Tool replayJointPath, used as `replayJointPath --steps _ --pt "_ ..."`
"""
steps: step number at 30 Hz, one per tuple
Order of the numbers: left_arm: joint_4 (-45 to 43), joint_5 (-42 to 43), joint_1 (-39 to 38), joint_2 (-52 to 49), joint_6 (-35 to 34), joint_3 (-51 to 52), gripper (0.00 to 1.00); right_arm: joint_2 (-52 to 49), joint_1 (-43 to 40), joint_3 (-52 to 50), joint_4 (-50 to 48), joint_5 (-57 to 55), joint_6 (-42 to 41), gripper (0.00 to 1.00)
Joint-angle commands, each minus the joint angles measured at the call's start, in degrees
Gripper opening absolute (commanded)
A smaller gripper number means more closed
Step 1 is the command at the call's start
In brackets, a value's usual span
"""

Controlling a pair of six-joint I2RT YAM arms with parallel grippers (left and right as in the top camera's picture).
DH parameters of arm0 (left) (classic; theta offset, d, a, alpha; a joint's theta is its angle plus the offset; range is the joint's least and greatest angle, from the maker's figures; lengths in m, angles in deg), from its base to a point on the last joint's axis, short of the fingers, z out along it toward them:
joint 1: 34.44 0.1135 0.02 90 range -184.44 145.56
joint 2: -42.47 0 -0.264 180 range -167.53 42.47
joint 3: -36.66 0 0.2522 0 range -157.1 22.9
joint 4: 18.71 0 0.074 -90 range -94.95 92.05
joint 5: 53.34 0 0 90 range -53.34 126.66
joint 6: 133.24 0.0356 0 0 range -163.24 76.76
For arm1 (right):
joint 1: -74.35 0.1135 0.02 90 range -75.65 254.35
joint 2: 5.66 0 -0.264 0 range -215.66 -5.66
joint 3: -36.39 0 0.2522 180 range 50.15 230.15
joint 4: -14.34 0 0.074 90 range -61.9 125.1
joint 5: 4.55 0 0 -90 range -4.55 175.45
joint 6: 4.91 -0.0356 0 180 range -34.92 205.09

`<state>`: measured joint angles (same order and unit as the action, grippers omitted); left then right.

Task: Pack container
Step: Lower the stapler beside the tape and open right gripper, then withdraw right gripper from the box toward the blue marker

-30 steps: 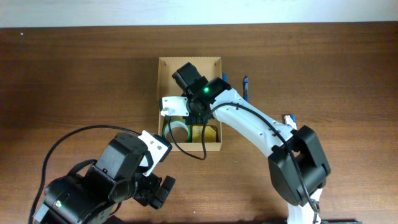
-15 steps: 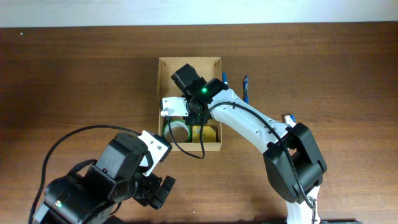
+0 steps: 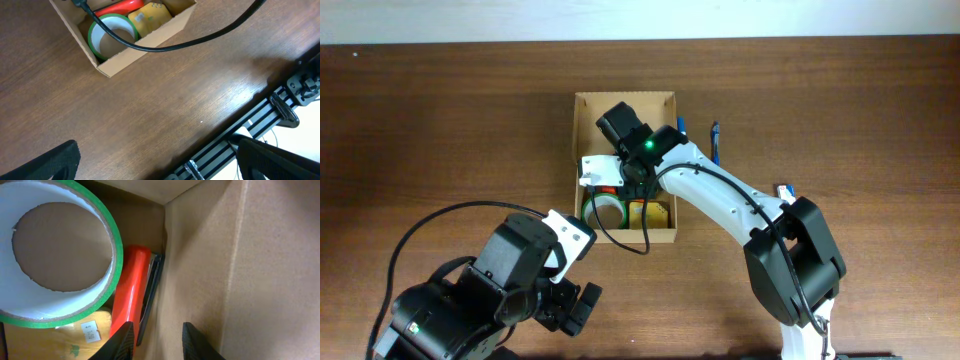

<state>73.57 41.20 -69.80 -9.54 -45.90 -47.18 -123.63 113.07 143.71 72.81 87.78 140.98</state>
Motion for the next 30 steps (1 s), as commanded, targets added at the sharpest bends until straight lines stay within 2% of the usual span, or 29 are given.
replayJointPath --steps 1,11,24,30 --pt "0.0 0.63 -0.11 0.24 -0.37 -0.9 1.0 -0.33 -0.09 1.27 0.02 -1.9 -4.44 0.33" --pt "0.0 0.63 -0.11 0.24 -0.37 -0.9 1.0 6.47 -0.11 1.29 0.13 -2.91 -17.25 0.33" --pt "0.0 0.63 -0.11 0.24 -0.37 -0.9 1.0 23.43 -0.2 1.29 2.34 0.42 -23.47 0.41" --pt "0.0 0.63 -0.11 0.24 -0.37 -0.9 1.0 26.25 -3.5 1.29 3.17 0.42 -34.51 0.41"
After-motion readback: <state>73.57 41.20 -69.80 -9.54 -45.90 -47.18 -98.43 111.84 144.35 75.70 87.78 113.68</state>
